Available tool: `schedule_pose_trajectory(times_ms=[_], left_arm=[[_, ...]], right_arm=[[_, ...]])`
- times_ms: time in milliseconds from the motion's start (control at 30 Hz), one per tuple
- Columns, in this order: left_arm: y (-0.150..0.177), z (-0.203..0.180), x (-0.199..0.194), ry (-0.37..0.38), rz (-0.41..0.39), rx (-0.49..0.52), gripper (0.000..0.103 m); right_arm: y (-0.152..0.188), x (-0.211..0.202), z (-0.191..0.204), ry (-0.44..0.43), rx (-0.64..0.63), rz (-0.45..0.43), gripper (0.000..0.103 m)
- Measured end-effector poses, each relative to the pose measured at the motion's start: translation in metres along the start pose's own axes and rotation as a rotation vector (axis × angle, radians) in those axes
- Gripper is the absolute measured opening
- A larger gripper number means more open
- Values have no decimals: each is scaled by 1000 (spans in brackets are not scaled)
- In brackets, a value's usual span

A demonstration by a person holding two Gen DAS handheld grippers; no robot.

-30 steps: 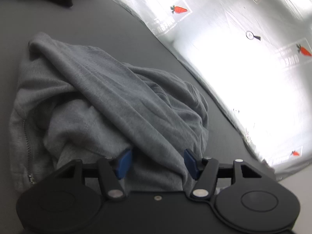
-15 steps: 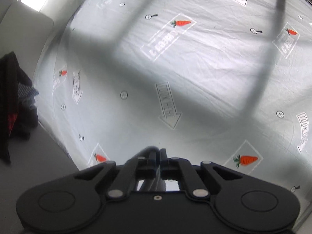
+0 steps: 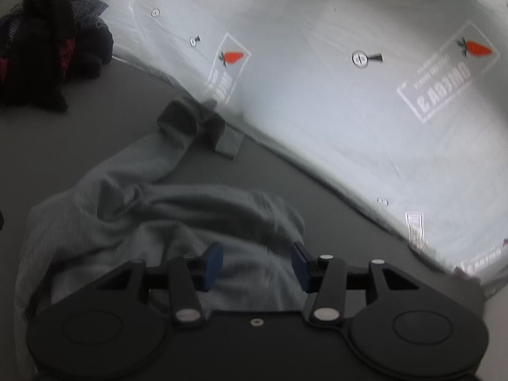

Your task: Fold clothes

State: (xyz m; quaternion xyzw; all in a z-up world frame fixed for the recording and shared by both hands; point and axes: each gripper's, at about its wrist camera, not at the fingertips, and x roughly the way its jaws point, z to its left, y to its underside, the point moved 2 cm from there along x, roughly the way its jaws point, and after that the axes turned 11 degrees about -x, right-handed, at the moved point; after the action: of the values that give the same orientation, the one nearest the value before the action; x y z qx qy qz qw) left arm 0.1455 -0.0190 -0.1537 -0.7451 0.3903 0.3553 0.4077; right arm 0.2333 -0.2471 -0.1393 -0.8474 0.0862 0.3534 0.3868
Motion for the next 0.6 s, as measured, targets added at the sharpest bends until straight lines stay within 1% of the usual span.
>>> schedule_pose_trajectory(times_ms=[33, 100, 133, 200, 233, 267, 300, 333, 367, 400, 433, 467, 500, 533, 567, 600], left_arm=[[2, 0, 5, 13, 27, 0, 79], [5, -1, 16, 40, 81, -1, 79], [6, -1, 22, 51, 105, -1, 79], [11, -2, 34, 26, 121, 8, 75], [13, -3, 41, 14, 129, 12, 72], [16, -3, 47, 1, 137, 17, 63], [18, -3, 53, -8, 144, 18, 57], [17, 0, 53, 3, 144, -2, 53], [17, 3, 54, 13, 144, -22, 44], [16, 6, 55, 23, 143, -41, 39], [16, 8, 52, 22, 132, -48, 38], [15, 10, 50, 21, 121, -53, 33], [15, 10, 45, 11, 105, -44, 25], [14, 9, 39, -6, 82, -27, 21], [13, 8, 31, -22, 50, -6, 15], [11, 7, 22, -24, 14, 6, 13]], right_arm=[[24, -3, 6, -11, 33, 52, 49], [61, -16, 15, -57, 105, 101, 49], [75, -25, 20, -102, 150, 112, 51], [96, -40, 32, -223, 237, 115, 57], [100, -43, 41, -279, 254, 105, 58], [103, -47, 49, -336, 270, 94, 58], [101, -46, 60, -367, 241, 92, 59], [99, -45, 71, -398, 211, 89, 62], [96, -42, 82, -388, 151, 101, 64], [93, -38, 93, -376, 91, 113, 65], [91, -34, 100, -352, 37, 119, 63], [89, -30, 108, -328, -17, 126, 60], [85, -29, 112, -285, -52, 121, 34], [82, -29, 116, -241, -87, 115, 6], [76, -35, 112, -165, -93, 86, 7], [72, -42, 106, -124, -78, 58, 7]])
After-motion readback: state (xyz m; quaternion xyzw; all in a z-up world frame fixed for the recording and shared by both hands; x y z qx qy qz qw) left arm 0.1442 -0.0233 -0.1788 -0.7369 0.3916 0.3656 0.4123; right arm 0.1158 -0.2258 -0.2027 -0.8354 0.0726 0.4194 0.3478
